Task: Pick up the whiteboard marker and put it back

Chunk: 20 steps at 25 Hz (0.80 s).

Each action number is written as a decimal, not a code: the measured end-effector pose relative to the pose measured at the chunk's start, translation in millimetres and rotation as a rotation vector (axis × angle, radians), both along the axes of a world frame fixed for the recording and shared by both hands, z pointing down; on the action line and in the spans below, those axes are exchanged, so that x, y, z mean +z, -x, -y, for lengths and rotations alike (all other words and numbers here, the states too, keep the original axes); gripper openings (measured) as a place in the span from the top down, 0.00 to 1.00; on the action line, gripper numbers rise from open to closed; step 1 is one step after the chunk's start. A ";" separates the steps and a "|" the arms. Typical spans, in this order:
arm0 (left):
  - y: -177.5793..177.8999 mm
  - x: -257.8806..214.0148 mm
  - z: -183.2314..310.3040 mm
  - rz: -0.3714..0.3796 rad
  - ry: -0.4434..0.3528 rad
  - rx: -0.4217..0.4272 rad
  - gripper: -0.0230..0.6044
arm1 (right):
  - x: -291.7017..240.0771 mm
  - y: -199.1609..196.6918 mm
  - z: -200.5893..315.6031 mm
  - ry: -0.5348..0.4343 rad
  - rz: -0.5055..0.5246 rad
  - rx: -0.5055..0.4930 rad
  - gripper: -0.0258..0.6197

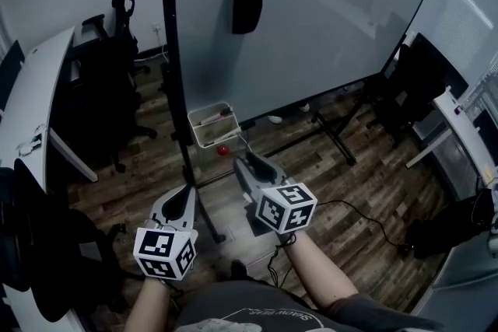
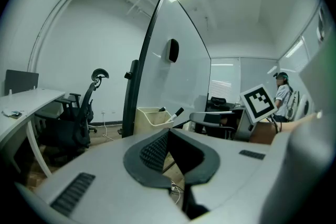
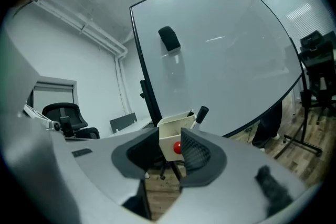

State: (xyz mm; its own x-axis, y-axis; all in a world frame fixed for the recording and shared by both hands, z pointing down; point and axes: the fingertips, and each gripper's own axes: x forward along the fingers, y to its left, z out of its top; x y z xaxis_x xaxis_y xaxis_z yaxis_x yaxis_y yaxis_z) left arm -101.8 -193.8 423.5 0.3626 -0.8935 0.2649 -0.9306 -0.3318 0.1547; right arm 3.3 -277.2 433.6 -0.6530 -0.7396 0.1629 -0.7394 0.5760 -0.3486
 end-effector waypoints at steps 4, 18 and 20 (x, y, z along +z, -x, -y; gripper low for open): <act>-4.4 -6.4 -29.3 0.002 -0.012 0.028 0.94 | -8.2 -4.5 -33.6 -0.004 0.008 0.028 0.87; 0.7 -14.7 -134.5 0.006 -0.033 0.101 0.94 | -14.9 19.6 -163.6 -0.023 -0.050 -0.012 0.92; 1.5 -14.2 -146.4 0.018 -0.036 0.115 0.94 | -14.7 22.7 -178.6 -0.027 -0.068 -0.015 0.92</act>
